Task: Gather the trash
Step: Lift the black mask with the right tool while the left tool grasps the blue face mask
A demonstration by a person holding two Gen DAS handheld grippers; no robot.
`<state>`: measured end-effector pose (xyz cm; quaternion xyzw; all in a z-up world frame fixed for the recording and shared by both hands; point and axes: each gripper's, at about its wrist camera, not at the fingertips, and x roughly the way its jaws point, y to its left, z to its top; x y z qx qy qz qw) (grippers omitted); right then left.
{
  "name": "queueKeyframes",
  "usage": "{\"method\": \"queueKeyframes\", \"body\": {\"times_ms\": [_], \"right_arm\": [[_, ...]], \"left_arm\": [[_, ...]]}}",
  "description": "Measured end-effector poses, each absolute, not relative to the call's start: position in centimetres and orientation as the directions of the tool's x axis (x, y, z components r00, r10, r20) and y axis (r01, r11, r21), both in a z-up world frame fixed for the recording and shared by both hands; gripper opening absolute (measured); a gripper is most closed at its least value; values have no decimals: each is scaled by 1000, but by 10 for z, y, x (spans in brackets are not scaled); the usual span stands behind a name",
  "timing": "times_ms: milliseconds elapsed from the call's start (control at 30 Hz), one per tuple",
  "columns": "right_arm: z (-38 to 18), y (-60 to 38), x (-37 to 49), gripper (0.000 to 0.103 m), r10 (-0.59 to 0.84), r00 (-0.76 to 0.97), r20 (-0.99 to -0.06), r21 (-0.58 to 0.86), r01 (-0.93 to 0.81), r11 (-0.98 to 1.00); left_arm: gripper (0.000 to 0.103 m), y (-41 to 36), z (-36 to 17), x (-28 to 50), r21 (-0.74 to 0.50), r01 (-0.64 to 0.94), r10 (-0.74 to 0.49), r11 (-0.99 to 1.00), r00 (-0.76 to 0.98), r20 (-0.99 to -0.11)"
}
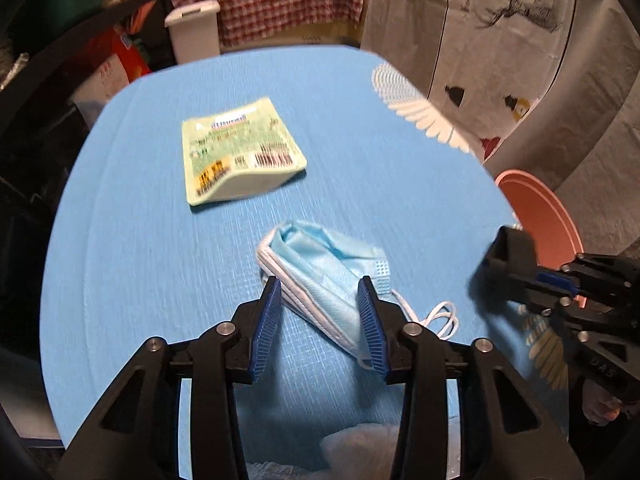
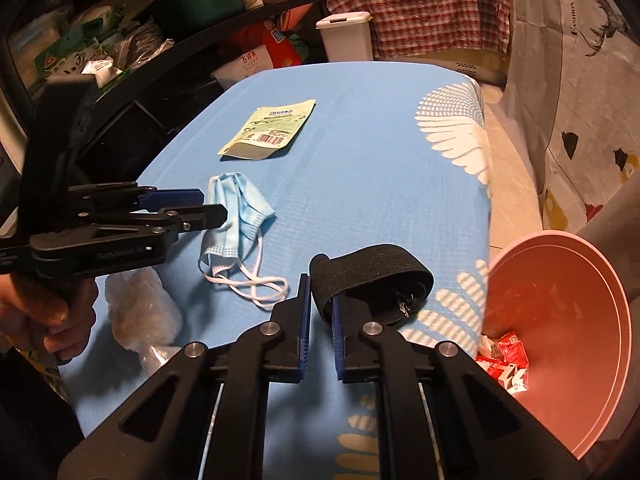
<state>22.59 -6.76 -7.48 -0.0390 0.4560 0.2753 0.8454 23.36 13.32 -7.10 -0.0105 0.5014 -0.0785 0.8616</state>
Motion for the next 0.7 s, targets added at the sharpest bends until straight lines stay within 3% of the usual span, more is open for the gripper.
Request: {"method": "queueKeyframes", "body": {"times_ms": [167, 700], "right_arm": [[-71, -76, 224, 9, 444, 437, -782, 191, -510, 839], [-40, -93, 200, 9, 461, 504, -731, 161, -529, 833]], "left_arm": [[3, 135, -67, 235, -89, 117, -136, 989, 494, -859], [2, 131, -9, 224, -89, 103, -135, 991, 651, -747]]}}
